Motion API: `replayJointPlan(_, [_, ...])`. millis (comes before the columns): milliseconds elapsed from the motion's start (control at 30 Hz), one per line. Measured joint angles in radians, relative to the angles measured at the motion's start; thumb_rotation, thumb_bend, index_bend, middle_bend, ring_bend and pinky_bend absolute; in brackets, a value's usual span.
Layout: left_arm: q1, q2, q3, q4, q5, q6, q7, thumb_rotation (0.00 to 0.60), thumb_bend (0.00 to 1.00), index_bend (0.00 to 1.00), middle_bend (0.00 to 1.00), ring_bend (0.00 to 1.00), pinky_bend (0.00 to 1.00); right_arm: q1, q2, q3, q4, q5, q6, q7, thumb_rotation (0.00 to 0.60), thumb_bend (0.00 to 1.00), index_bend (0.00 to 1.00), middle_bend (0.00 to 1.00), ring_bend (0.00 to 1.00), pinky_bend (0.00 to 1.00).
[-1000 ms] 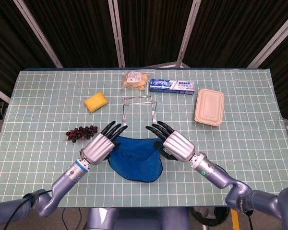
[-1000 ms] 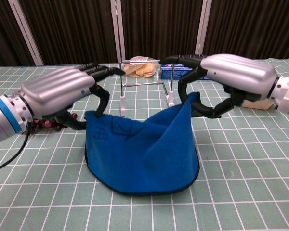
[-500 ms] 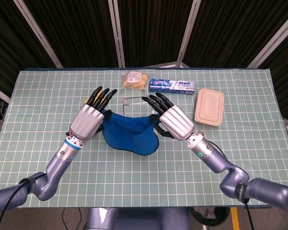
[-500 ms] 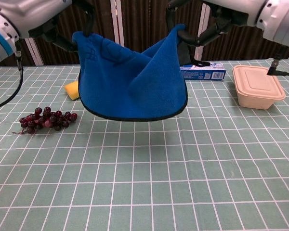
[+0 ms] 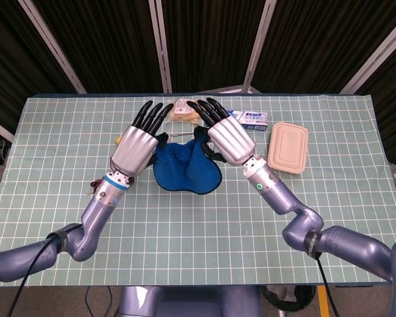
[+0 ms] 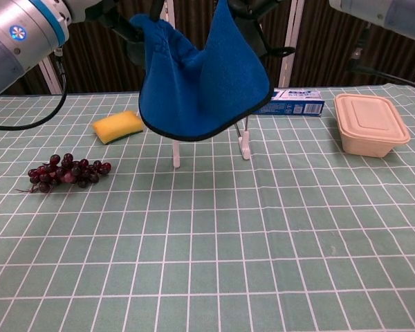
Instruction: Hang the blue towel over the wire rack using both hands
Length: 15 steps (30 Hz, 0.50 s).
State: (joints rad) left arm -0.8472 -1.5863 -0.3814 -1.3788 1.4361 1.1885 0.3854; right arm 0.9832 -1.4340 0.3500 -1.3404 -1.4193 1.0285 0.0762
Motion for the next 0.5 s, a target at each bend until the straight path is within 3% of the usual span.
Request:
replayJointPlan(233, [-0.022, 0.006, -0.029, 0.039, -0.035, 0.012, -0.009, 0.600, 0.43, 0.68, 0.00, 0.00, 0.00, 0.035, 0.009, 0.044, 0.066, 0.057, -0.034, 0.014, 0.600, 0.56, 0.66, 0.00, 0.00, 0.00])
replayJointPlan(500, [-0.038, -0.002, -0.030, 0.142, -0.074, 0.000, -0.051, 0.600, 0.42, 0.68, 0.00, 0.00, 0.00, 0.038, -0.004, 0.038, 0.144, 0.090, -0.053, 0.035, 0.600, 0.56, 0.66, 0.00, 0.00, 0.00])
